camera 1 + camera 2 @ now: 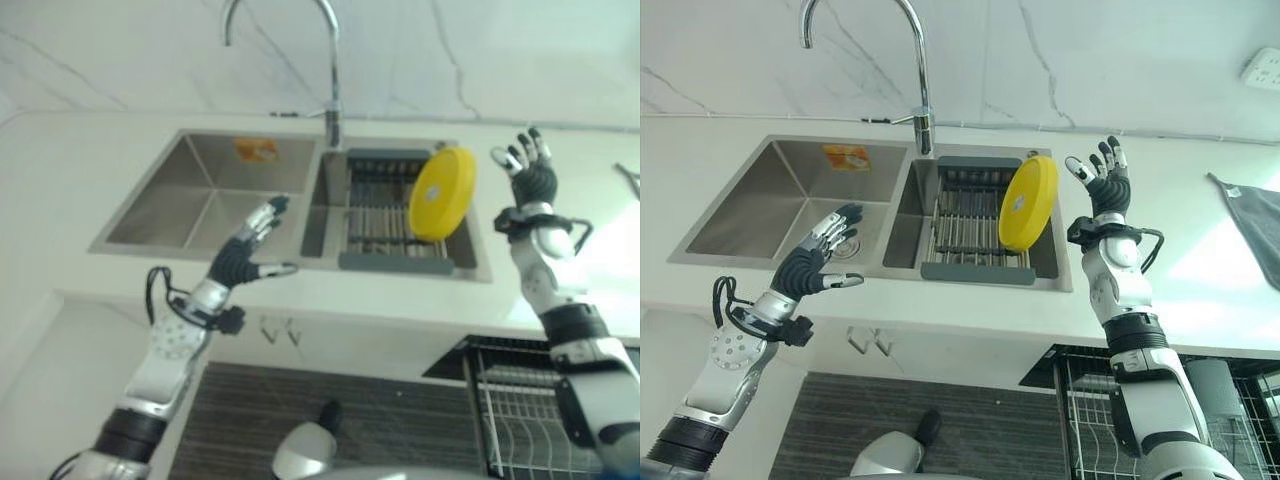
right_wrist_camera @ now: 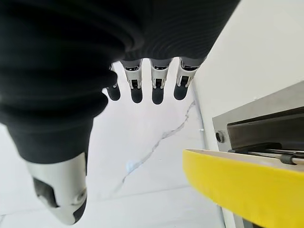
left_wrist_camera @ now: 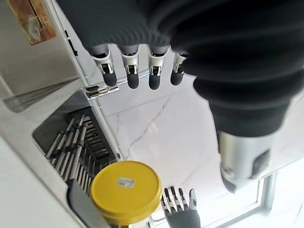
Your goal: Place the dishes in the dishwasher.
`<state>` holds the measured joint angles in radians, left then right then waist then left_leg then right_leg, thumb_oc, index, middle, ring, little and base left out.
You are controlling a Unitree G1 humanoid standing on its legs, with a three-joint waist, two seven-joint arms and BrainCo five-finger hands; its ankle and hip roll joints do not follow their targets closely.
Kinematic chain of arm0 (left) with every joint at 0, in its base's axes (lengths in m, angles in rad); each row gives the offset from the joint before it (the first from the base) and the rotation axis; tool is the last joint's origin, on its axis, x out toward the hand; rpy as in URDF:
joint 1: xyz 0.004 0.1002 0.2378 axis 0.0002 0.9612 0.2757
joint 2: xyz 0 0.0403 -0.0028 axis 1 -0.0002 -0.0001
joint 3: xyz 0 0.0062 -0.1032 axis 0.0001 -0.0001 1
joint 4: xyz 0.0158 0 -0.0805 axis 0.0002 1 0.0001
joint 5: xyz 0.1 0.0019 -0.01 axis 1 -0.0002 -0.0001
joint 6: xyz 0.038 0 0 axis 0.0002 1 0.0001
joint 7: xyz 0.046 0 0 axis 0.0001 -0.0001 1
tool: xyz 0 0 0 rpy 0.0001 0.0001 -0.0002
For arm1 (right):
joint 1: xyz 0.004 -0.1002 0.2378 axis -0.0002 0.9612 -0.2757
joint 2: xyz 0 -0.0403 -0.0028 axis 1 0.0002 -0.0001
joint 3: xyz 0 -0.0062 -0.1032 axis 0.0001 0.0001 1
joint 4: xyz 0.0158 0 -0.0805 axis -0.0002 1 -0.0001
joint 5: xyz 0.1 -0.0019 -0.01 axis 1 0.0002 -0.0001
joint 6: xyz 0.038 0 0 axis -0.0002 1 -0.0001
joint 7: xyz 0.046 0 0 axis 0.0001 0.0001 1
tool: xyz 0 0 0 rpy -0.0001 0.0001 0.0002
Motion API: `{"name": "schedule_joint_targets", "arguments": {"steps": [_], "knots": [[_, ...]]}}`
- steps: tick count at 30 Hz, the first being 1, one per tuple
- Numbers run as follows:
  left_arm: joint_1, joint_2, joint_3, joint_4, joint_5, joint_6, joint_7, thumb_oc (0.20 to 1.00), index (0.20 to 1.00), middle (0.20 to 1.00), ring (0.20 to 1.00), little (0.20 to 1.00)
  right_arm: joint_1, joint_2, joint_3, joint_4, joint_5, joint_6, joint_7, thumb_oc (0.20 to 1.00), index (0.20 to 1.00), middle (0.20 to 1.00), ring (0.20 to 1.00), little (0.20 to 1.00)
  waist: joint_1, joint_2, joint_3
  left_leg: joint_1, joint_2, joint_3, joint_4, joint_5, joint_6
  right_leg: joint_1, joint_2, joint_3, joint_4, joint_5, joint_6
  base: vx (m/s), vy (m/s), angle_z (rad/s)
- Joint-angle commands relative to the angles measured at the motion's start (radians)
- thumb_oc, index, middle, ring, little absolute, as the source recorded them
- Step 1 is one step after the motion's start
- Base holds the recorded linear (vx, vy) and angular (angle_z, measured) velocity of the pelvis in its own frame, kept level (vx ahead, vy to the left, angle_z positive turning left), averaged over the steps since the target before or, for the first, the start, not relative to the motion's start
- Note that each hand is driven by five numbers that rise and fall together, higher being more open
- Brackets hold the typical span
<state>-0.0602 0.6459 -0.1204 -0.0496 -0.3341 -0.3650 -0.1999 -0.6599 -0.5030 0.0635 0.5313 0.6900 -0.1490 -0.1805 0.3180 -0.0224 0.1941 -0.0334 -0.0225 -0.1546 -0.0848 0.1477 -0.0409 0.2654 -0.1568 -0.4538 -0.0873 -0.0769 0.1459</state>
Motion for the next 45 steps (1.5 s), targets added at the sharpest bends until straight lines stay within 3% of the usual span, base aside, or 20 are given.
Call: {"name": "schedule_joint_targets", "arguments": {"steps": [1, 8, 13, 23, 45], "knots": [[-0.063, 0.018, -0.036, -0.021, -0.039, -0.057, 0.000, 1.000, 1.000, 1.000, 1.000, 1.000, -0.078, -0.080, 0.020, -0.031, 0.051, -0.088, 0.024, 1.000, 1.000, 1.000, 1.000, 1.000, 0.016, 0.017, -0.066, 0.016, 0.028, -0.032, -0.002, -0.031, -0.004, -0.077, 0.004, 0.026, 0.037, 0.101, -0.058, -0.07, 0.004, 0.03], [-0.065, 0.002, -0.041, -0.019, -0.072, -0.046, 0.012, 1.000, 1.000, 1.000, 1.000, 1.000, -0.062, -0.038, 0.036, -0.054, 0.102, -0.093, 0.021, 1.000, 1.000, 1.000, 1.000, 1.000, 0.012, 0.028, -0.041, 0.006, 0.025, -0.037, -0.002, -0.025, -0.001, -0.089, -0.005, 0.015, 0.044, 0.104, -0.056, -0.04, 0.017, 0.09], [-0.049, -0.008, -0.033, -0.022, -0.076, -0.036, 0.009, 1.000, 1.000, 1.000, 1.000, 1.000, -0.037, -0.026, 0.035, -0.084, 0.092, -0.034, 0.010, 1.000, 1.000, 1.000, 1.000, 1.000, 0.004, 0.026, -0.039, 0.018, 0.028, -0.032, -0.002, -0.030, -0.001, -0.086, -0.005, 0.019, 0.046, 0.103, -0.057, 0.00, 0.000, 0.00], [-0.037, -0.021, -0.025, -0.029, -0.056, -0.028, 0.027, 1.000, 1.000, 1.000, 1.000, 1.000, 0.017, 0.014, 0.069, -0.140, 0.061, -0.001, -0.006, 1.000, 1.000, 1.000, 1.000, 1.000, -0.007, 0.017, -0.039, 0.034, 0.036, -0.017, -0.002, -0.038, -0.001, -0.080, -0.003, 0.028, 0.046, 0.103, -0.058, 0.00, 0.000, 0.00], [-0.030, -0.017, -0.024, -0.048, -0.042, -0.028, 0.036, 1.000, 1.000, 1.000, 1.000, 1.000, 0.062, 0.051, 0.086, -0.110, 0.042, 0.002, -0.038, 1.000, 1.000, 1.000, 1.000, 1.000, -0.009, 0.026, -0.024, 0.025, 0.033, -0.016, -0.002, -0.037, 0.002, -0.095, -0.011, 0.028, 0.054, 0.106, -0.053, 0.00, 0.001, 0.00]]}}
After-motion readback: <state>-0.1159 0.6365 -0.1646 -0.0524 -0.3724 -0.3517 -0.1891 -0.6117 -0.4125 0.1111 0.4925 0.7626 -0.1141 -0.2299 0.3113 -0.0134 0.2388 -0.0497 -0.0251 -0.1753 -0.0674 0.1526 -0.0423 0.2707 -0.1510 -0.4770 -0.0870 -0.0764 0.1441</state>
